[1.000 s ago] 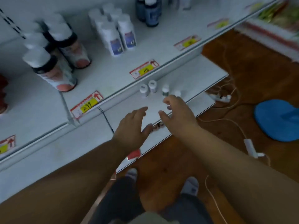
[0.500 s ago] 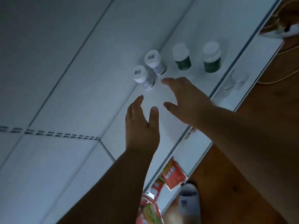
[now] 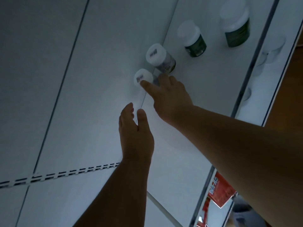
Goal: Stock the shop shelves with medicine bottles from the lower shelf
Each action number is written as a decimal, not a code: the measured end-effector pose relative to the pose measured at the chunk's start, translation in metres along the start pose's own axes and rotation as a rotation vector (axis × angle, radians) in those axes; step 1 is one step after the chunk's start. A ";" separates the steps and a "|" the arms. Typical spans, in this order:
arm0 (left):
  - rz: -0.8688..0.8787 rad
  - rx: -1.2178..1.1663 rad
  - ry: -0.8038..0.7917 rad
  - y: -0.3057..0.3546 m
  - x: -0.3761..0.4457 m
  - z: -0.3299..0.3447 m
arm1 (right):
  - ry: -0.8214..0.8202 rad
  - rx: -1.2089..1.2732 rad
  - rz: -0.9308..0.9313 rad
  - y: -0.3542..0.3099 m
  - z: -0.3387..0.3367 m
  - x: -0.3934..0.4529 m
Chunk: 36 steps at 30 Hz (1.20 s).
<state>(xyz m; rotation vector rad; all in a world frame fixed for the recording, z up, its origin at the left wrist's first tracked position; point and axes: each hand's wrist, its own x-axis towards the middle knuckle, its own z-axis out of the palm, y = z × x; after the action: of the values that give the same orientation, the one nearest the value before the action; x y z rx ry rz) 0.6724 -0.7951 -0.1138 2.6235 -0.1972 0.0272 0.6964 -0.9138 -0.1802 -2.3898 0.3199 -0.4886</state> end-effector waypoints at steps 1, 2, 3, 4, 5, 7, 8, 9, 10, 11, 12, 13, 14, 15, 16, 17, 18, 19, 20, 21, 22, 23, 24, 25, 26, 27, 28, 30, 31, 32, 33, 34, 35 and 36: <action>-0.001 -0.004 0.001 -0.001 0.002 0.001 | 0.039 -0.001 0.000 -0.002 0.002 0.002; 0.003 -0.007 0.006 -0.002 0.004 0.001 | 0.060 -0.003 -0.004 -0.003 0.004 0.004; 0.008 -0.011 0.011 -0.003 0.005 0.001 | 0.062 0.005 -0.011 -0.004 0.006 0.006; 0.016 -0.013 0.014 -0.004 0.006 0.001 | 0.060 0.023 -0.017 -0.004 0.007 0.009; 0.025 -0.017 0.012 -0.004 0.007 0.001 | 0.059 0.038 -0.012 -0.002 0.008 0.011; 0.041 -0.027 0.014 -0.006 0.008 -0.002 | 0.079 0.054 -0.004 0.001 0.011 0.015; 0.044 -0.036 0.018 -0.007 0.010 -0.004 | 0.109 0.082 -0.008 0.002 0.013 0.015; 0.044 -0.054 0.022 -0.007 0.012 -0.005 | 0.148 0.141 -0.016 0.003 0.012 0.013; 0.042 -0.083 0.030 -0.008 0.014 -0.006 | 0.194 0.226 -0.018 0.003 0.010 0.010; 0.043 -0.109 0.043 -0.008 0.015 -0.007 | 0.238 0.323 -0.013 0.003 0.006 0.006; 0.057 -0.121 0.058 -0.007 0.014 -0.008 | 0.272 0.420 -0.004 0.002 0.000 0.002; 0.076 -0.119 0.069 -0.005 0.012 -0.009 | 0.280 0.510 0.011 0.002 -0.007 -0.004; 0.089 -0.117 0.071 -0.002 0.007 -0.010 | 0.272 0.588 0.036 0.003 -0.015 -0.011; 0.090 -0.119 0.064 0.003 0.000 -0.010 | 0.251 0.660 0.073 0.003 -0.026 -0.020; 0.078 -0.126 0.050 0.009 -0.009 -0.010 | 0.210 0.733 0.122 0.003 -0.038 -0.029; 0.057 -0.137 0.025 0.017 -0.019 -0.011 | 0.143 0.801 0.181 0.002 -0.051 -0.038; 0.037 -0.147 -0.003 0.026 -0.031 -0.012 | 0.057 0.857 0.248 0.003 -0.064 -0.048; 0.026 -0.148 -0.034 0.037 -0.044 -0.014 | -0.020 0.915 0.320 0.003 -0.078 -0.058; 0.022 -0.137 -0.064 0.050 -0.058 -0.017 | -0.077 0.995 0.392 0.004 -0.094 -0.067; 0.017 -0.119 -0.095 0.064 -0.072 -0.021 | -0.110 1.087 0.458 0.004 -0.112 -0.075; 0.011 -0.100 -0.125 0.081 -0.087 -0.027 | -0.124 1.168 0.516 0.005 -0.134 -0.082; 0.001 -0.090 -0.155 0.099 -0.101 -0.035 | -0.131 1.223 0.561 0.005 -0.158 -0.088; -0.013 -0.087 -0.181 0.118 -0.116 -0.044 | -0.147 1.253 0.599 0.004 -0.184 -0.093; -0.032 -0.091 -0.204 0.139 -0.131 -0.054 | -0.172 1.284 0.643 0.002 -0.213 -0.099; -0.062 -0.108 -0.230 0.164 -0.145 -0.066 | -0.199 1.328 0.698 0.000 -0.243 -0.103; -0.091 -0.136 -0.250 0.191 -0.158 -0.080 | -0.231 1.392 0.746 -0.003 -0.275 -0.105; -0.110 -0.172 -0.274 0.219 -0.169 -0.095 | -0.271 1.461 0.777 -0.007 -0.309 -0.106; -0.111 -0.266 -0.327 0.280 -0.189 -0.128 | -0.336 1.560 0.809 -0.014 -0.379 -0.105; -0.107 -0.301 -0.347 0.311 -0.199 -0.144 | -0.351 1.594 0.816 -0.018 -0.415 -0.103; -0.095 -0.328 -0.362 0.341 -0.207 -0.160 | -0.359 1.614 0.806 -0.024 -0.453 -0.100; -0.063 -0.348 -0.369 0.366 -0.213 -0.173 | -0.364 1.623 0.793 -0.029 -0.487 -0.096; -0.017 -0.369 -0.374 0.388 -0.217 -0.184 | -0.371 1.625 0.785 -0.034 -0.520 -0.091; 0.028 -0.395 -0.371 0.406 -0.220 -0.194 | -0.381 1.622 0.779 -0.039 -0.551 -0.087; 0.063 -0.427 -0.365 0.422 -0.222 -0.203 | -0.387 1.617 0.767 -0.044 -0.578 -0.082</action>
<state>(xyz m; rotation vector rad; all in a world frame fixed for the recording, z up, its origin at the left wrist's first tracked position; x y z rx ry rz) 0.3946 -1.0302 0.2557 2.1754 -0.3667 -0.4280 0.3813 -1.1796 0.2359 -0.6451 0.3926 0.1323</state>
